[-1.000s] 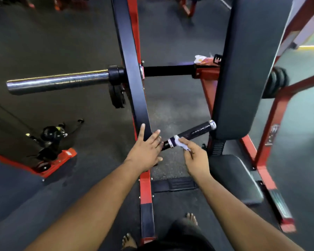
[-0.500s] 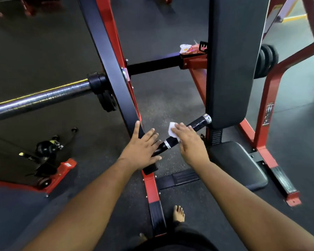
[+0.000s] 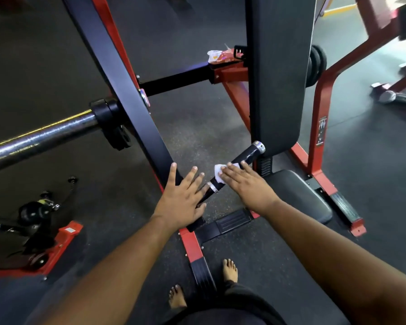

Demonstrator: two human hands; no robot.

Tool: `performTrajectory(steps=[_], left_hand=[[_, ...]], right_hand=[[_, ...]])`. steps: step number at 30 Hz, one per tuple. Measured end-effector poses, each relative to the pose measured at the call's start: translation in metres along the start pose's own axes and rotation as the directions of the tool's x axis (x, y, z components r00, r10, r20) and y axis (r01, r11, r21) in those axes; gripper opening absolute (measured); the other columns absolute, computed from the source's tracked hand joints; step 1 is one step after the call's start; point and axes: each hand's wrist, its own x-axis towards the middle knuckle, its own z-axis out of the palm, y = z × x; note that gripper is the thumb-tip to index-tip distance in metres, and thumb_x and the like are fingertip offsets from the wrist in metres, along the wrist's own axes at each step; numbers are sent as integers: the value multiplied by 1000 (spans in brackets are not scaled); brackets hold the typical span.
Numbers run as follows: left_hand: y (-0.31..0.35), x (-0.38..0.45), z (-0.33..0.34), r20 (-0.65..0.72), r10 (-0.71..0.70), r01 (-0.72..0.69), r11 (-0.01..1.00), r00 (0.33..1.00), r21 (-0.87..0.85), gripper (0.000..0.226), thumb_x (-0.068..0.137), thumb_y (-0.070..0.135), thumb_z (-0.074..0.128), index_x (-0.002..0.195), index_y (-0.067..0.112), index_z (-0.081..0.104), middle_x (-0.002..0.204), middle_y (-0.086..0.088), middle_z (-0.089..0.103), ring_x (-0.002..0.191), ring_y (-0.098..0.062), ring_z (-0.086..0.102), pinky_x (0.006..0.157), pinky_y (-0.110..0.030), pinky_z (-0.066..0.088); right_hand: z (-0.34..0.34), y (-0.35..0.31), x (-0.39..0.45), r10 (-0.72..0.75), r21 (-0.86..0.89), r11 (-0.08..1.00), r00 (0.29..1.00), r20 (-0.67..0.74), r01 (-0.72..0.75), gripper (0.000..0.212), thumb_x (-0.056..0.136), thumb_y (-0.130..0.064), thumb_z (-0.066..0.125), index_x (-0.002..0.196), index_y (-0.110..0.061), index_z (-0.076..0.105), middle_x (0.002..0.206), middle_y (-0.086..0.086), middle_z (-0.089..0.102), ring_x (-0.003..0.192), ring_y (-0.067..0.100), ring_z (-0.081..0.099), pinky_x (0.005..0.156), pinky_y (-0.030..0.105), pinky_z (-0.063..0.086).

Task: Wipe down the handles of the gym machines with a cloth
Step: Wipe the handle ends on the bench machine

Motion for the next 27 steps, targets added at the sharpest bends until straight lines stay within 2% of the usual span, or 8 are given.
performTrajectory(steps=[3, 5, 7, 10, 15, 22, 25, 27], left_hand=[[0, 0, -1, 20, -3, 3, 1000, 1000, 8, 63, 104, 58, 24, 160, 31, 31, 168, -4, 27, 158, -31, 11, 114, -79, -6], [0, 0, -1, 48, -2, 0, 999, 999, 32, 64, 104, 58, 20, 162, 32, 23, 171, -4, 20, 159, -32, 5, 112, -79, -14], [1, 1, -2, 70, -8, 4, 998, 997, 59, 65, 104, 58, 17, 164, 32, 15, 172, -5, 13, 159, -32, 0, 109, -79, -20], [1, 1, -4, 85, -18, 12, 998, 996, 65, 65, 104, 58, 16, 164, 31, 13, 172, -5, 9, 159, -32, -2, 108, -78, -22], [1, 1, -7, 82, -21, 18, 999, 996, 41, 65, 104, 58, 20, 163, 32, 17, 172, -5, 14, 159, -31, 1, 110, -78, -20], [0, 0, -9, 97, -16, 11, 999, 995, 51, 65, 104, 59, 20, 163, 31, 18, 172, -5, 13, 159, -31, 1, 110, -78, -20], [1, 1, -8, 110, -18, 10, 998, 994, 65, 66, 105, 60, 15, 164, 31, 12, 172, -5, 9, 159, -31, -2, 109, -78, -19], [2, 1, -8, 112, -20, 13, 998, 993, 68, 66, 105, 59, 14, 164, 32, 10, 173, -5, 7, 159, -31, -3, 110, -78, -19]], right_hand=[[-10, 15, 3, 112, 42, 993, 993, -18, -112, 63, 91, -11, 35, 153, -13, 45, 157, 6, 46, 149, 28, 38, 123, 50, 18], [-15, 22, 4, 221, 85, 973, 973, -65, -215, 65, 89, -2, 50, 153, -14, 43, 158, 6, 45, 151, 26, 34, 125, 50, 18], [-20, 32, 4, 410, 185, 905, 903, -129, -384, 76, 86, 5, 64, 155, -14, 40, 161, 5, 40, 154, 21, 25, 127, 48, 15], [-23, 42, 9, 563, 229, 815, 822, -93, -532, 74, 90, 3, 62, 157, -14, 34, 165, 6, 32, 157, 22, 15, 129, 42, 7], [-5, -14, 16, 525, 359, 802, 850, -44, -477, 67, 91, 14, 47, 154, -8, 40, 163, 11, 33, 156, 32, 18, 127, 44, 19], [6, -71, -16, 316, 514, 824, 946, -67, -239, 65, 93, 11, 57, 151, -15, 47, 161, 1, 31, 153, 14, 18, 124, 27, 15], [-12, -43, -15, 472, 533, 778, 869, -148, -332, 60, 93, 10, 54, 148, -13, 52, 158, 5, 41, 150, 14, 26, 124, 18, 11], [-19, -10, -1, 598, 497, 732, 789, -141, -466, 57, 96, 8, 46, 150, -12, 49, 160, 9, 40, 154, 19, 20, 127, 29, 7]])
